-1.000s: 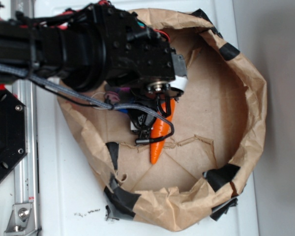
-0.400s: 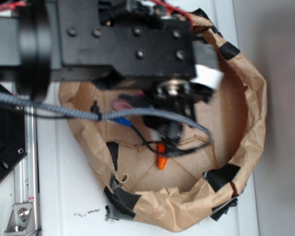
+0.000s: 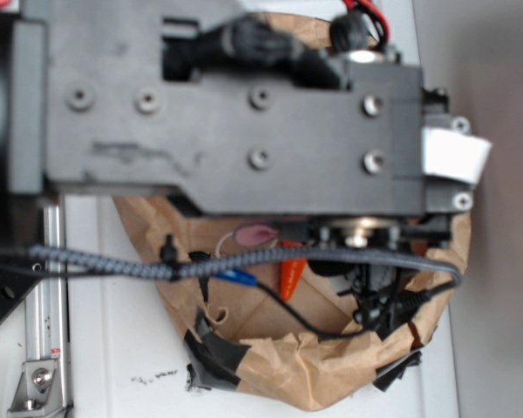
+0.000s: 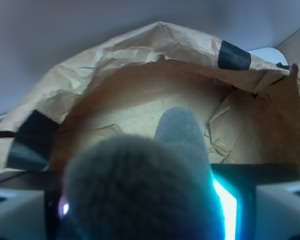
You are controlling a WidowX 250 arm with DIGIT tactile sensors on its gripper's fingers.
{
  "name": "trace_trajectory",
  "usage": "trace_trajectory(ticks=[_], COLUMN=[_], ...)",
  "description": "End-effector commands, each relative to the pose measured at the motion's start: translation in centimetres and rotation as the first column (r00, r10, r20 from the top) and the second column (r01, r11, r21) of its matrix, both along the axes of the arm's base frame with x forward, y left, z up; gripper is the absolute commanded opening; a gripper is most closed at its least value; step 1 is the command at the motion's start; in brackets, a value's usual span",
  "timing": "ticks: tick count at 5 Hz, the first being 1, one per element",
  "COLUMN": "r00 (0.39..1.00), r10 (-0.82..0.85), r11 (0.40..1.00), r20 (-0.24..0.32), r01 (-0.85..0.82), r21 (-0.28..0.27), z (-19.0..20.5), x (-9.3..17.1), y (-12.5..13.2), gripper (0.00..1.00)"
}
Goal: Grab the gray animal.
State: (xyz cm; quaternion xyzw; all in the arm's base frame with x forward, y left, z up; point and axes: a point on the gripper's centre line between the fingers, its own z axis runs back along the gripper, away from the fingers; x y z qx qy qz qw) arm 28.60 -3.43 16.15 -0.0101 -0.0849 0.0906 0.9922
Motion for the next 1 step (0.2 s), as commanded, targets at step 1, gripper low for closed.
trace_trajectory(ticks=[1], r00=[0.997], r10=[-0.031], r11=[0.999], r20=[0.066], r01=[0.031], r21=[-0.01], z=[2.22], x=[-0.12], y=[-0.28], gripper=[0.0])
